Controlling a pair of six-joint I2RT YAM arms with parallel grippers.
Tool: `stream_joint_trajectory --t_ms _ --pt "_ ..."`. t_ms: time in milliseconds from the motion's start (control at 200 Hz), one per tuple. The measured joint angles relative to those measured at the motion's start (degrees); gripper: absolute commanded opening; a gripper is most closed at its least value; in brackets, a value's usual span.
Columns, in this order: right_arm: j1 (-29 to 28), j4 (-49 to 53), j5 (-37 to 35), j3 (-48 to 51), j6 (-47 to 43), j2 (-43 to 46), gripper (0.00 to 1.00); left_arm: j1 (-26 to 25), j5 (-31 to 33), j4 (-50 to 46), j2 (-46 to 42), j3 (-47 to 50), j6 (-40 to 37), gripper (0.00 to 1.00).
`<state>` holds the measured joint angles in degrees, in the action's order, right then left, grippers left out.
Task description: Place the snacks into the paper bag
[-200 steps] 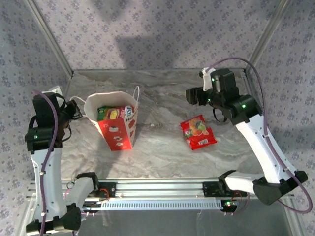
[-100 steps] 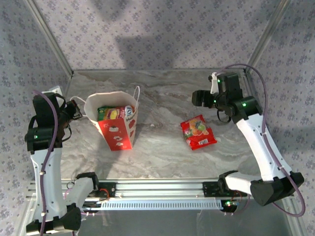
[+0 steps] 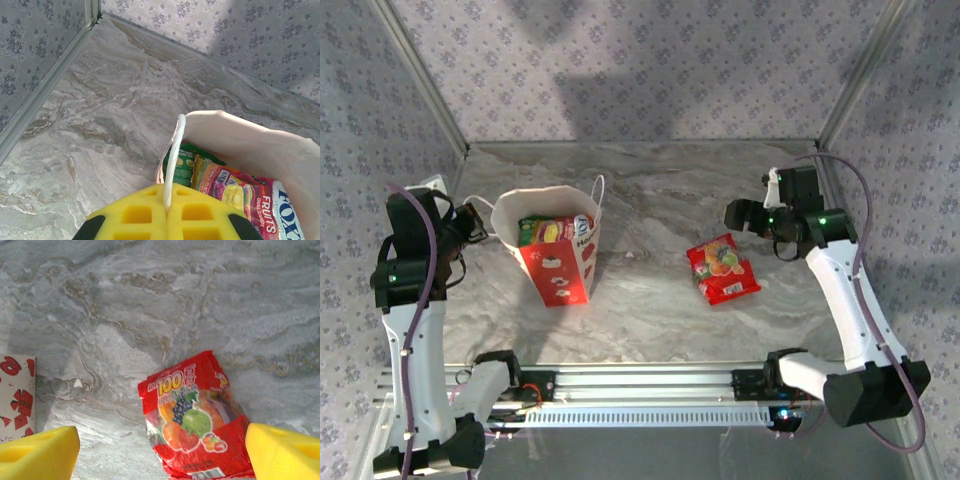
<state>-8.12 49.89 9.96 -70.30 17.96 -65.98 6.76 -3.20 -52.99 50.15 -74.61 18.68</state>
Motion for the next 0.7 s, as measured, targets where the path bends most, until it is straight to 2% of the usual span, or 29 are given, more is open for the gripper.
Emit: stream_joint_trajectory --t_ms 250,700 --pt "1.86 1.14 -1.05 5.01 1.70 0.11 0.96 0.00 -0.20 0.02 0.11 0.00 0.02 0.00" --pt "3.02 2.05 -1.57 13.68 7.32 3.58 0.95 0.00 -0.42 0.04 0.26 0.00 0.02 0.00"
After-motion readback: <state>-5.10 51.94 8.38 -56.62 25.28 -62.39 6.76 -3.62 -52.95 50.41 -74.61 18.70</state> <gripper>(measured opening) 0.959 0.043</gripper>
